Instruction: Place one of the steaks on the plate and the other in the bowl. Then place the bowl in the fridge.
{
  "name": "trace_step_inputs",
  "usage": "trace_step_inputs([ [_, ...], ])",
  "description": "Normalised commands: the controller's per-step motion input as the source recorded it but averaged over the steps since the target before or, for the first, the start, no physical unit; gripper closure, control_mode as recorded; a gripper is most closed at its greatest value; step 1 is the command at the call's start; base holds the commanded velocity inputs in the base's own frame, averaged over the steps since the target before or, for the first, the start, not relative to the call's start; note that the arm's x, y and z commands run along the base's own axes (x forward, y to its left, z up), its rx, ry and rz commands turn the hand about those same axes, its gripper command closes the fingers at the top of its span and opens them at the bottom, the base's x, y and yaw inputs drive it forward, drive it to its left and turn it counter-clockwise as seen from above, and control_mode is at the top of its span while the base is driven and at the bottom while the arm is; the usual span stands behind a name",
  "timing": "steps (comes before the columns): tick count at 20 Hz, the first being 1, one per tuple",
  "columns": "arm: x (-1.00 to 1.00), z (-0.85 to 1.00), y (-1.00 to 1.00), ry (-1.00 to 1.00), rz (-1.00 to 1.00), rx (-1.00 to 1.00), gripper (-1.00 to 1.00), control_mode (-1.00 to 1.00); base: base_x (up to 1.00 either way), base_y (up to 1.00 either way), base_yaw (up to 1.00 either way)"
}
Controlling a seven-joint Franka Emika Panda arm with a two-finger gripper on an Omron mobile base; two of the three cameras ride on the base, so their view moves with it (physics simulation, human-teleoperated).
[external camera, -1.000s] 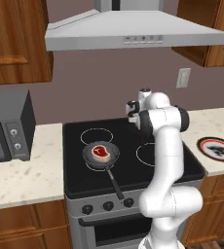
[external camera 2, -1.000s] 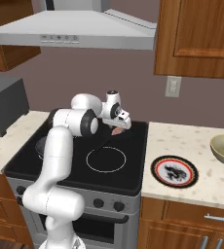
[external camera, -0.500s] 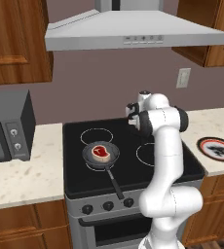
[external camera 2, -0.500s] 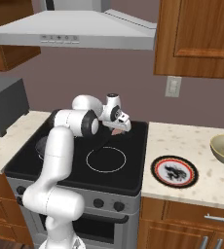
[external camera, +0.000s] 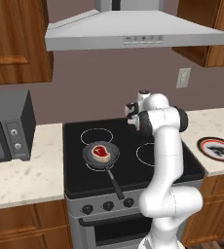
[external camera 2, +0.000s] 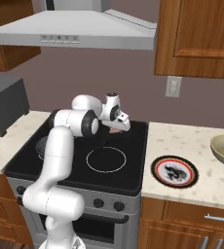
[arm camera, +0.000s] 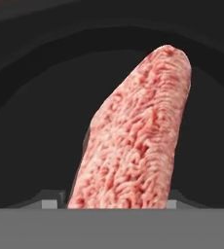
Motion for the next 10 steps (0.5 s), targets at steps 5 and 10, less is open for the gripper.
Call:
trace_step_inputs([
  [5,-0.55,0.37,-0.28,-0.09,0.0,-0.01,1.0,-1.0,0.0,0.0,0.0],
  [10,-0.99,0.61,-0.54,-0.16,0.0,0.0,1.0,-1.0,0.0,0.0,0.0],
])
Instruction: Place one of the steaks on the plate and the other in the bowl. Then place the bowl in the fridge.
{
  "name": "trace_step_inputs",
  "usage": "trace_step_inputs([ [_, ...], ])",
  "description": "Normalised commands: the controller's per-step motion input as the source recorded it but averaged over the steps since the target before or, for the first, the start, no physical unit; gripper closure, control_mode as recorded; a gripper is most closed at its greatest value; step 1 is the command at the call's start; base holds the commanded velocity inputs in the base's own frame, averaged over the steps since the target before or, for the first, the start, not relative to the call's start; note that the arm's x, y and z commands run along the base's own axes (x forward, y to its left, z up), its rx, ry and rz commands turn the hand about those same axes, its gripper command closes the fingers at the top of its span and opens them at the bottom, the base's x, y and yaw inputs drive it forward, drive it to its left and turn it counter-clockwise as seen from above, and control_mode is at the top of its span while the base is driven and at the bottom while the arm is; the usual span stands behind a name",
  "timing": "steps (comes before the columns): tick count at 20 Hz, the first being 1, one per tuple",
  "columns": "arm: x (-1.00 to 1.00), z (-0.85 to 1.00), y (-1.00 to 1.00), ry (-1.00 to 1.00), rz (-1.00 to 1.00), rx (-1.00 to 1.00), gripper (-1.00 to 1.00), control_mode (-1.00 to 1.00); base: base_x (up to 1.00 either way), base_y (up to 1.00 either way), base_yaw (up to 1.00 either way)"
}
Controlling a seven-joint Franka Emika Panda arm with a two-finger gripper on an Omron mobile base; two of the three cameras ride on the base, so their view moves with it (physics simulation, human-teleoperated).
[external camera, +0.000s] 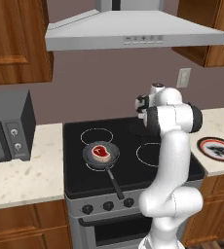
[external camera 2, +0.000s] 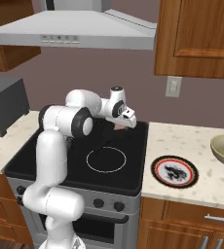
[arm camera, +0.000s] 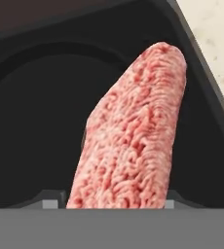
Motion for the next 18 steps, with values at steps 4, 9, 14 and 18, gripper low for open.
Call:
trace_step_inputs([
  [4,-1.0,0.36,-0.76,-0.11,0.0,0.0,1.0,-1.0,0.0,0.0,0.0],
  [9,-1.0,0.12,-0.87,-0.09,0.0,0.0,1.0,-1.0,0.0,0.0,0.0],
  [14,-0.98,0.47,-0.98,-0.01,0.0,0.0,1.0,-1.0,0.0,0.0,0.0],
  [18,-0.73,0.5,-0.82,0.06,0.0,0.0,1.0,-1.0,0.0,0.0,0.0],
])
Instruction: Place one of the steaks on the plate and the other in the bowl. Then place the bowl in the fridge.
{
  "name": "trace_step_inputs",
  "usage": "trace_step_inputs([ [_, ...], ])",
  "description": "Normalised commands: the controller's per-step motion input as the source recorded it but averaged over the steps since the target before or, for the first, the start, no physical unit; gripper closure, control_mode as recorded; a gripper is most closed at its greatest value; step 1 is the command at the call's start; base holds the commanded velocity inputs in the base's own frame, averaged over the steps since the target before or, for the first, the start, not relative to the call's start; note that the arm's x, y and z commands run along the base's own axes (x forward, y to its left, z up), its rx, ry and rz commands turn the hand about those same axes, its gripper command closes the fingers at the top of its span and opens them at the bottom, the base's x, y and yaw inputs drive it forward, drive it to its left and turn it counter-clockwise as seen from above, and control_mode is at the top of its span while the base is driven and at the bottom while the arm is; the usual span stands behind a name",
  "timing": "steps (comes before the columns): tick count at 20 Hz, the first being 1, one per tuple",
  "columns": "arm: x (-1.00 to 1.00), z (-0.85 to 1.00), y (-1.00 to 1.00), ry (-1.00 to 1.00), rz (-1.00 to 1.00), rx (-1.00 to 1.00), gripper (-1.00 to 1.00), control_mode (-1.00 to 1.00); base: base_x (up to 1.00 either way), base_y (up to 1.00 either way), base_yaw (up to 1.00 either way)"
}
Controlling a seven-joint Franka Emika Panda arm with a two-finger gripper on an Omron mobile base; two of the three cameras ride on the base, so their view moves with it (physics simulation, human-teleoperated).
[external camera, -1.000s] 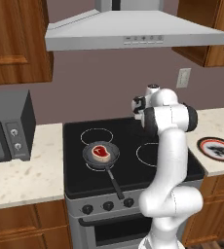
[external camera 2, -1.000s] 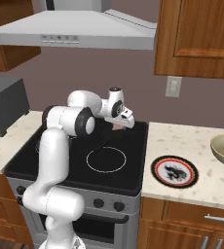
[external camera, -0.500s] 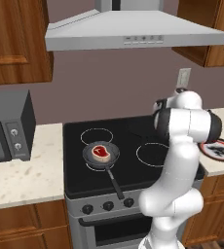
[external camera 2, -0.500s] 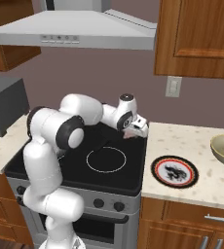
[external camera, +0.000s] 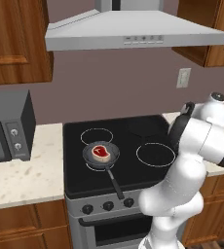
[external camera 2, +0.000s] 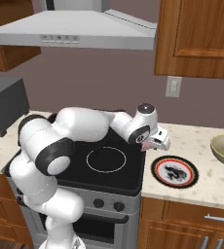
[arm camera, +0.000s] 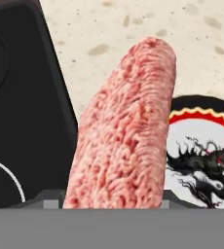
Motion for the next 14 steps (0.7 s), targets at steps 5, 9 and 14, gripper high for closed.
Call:
trace_step_inputs([
  [5,-0.24,-0.06,-0.68,0.14,0.0,0.0,1.0,-1.0,0.0,0.0,0.0],
  [9,0.0,-0.26,-0.61,0.17,0.0,0.02,1.0,-1.0,0.0,0.0,0.0],
  [14,0.0,-0.2,-0.33,0.07,-0.01,0.02,1.0,-1.0,0.0,0.0,0.0],
])
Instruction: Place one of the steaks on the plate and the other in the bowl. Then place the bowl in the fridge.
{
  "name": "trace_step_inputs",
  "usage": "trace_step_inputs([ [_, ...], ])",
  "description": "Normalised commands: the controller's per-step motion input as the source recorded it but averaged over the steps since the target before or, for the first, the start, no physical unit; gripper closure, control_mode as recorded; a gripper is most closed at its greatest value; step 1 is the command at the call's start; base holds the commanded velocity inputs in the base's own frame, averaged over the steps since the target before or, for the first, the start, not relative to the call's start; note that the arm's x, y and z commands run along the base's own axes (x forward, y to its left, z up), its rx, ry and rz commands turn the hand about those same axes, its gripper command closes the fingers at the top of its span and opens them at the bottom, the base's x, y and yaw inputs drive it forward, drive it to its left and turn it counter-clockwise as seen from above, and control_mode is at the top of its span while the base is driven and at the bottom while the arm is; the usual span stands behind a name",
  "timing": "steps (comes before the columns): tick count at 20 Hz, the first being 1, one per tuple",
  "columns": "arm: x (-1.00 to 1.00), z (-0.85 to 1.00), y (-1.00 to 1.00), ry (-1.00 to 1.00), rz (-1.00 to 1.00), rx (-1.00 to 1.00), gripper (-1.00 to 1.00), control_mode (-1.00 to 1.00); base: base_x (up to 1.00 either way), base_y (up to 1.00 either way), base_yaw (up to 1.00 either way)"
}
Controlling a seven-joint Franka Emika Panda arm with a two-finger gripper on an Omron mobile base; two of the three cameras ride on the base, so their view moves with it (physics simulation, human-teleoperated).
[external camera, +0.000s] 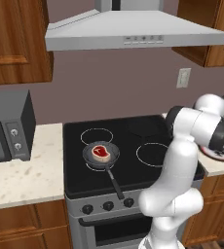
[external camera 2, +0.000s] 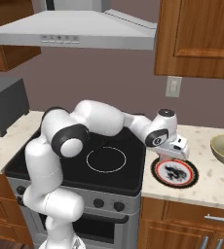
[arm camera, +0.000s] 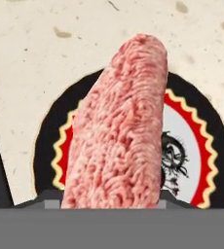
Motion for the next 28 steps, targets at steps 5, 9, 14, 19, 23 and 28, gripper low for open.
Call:
trace_step_inputs([
  [5,-0.04,-0.3,-0.31,0.04,-0.03,0.07,1.0,-1.0,0.0,0.0,0.0],
  [9,-0.01,-0.48,-0.22,0.07,-0.04,0.0,1.0,-1.0,0.0,0.0,0.0],
  [14,-0.11,-0.36,-0.01,0.15,-0.05,0.0,1.0,-1.0,0.0,0.0,0.0],
  [19,0.0,-0.28,0.0,0.0,0.0,0.01,1.0,-1.0,0.0,0.0,0.0],
  [23,0.0,-0.33,0.0,0.0,0.0,0.04,-1.0,-1.0,0.0,0.0,0.0],
  [28,0.0,-0.06,0.0,-0.01,0.0,0.01,-1.0,-1.0,0.0,0.0,0.0],
])
